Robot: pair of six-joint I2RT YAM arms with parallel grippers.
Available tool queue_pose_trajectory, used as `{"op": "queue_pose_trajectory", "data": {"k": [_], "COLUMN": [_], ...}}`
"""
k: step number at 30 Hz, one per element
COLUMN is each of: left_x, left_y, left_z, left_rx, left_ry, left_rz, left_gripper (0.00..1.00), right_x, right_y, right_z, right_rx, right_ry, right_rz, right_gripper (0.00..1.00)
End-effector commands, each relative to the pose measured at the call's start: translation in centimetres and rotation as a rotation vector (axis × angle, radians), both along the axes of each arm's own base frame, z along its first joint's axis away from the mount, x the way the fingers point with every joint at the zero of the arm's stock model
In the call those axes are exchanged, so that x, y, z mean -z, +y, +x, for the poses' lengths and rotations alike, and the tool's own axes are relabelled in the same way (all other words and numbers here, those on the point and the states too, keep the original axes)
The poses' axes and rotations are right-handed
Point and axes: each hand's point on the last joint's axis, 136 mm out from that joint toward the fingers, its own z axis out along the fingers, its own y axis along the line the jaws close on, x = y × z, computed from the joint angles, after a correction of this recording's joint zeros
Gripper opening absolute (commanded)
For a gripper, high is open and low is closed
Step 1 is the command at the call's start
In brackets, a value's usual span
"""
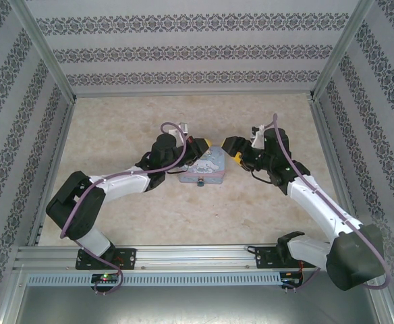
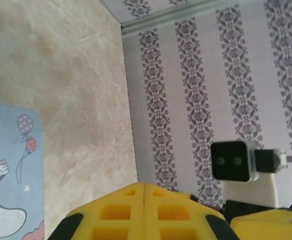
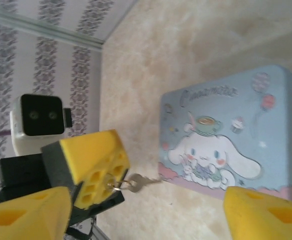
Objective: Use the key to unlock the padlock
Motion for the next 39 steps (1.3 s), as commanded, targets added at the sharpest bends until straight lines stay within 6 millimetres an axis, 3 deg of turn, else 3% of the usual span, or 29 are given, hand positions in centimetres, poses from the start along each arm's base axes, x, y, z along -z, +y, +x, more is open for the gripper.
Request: {"op": "queue_pose_trajectory", "data": {"k": [1,6,9,26,39], "left_x": [-1.7,-2.7,-3.0,-2.9,-2.5], "left_y": [-0.2,-0.5,-0.5,-0.4,-0.2], "left_z": [0.1,0.5,0.7,1.6,1.4], "left_rx": [0.052,0.044,0.027,-0.016,-0.028], "left_ry": [-0.129,-0.138,-0.132,-0.075,-0.06], "left_rz": [0.038,-0.062,-0.105,-0.235,-0.246], "left_gripper": [0.0,0.0,0.0,0.0,0.0], "right_x": [-2.3,-2.0,-1.7,-1.4,-1.2], "right_y": [1.4,1.7,2.0,4.0,5.0], "right_z": [-0.5,-0.1,0.0,0.2,0.8], "right_rx": [-0.078,-0.073,-0.077,-0.107,-0.113], "right_ry": [-0.125,-0.141,-0.146,-0.148,-0.143], "right_rz": [0.078,0.127,0.14,0.155,0.156], "right_gripper": [0.68,0.48,0.41,0.41,0.34]}}
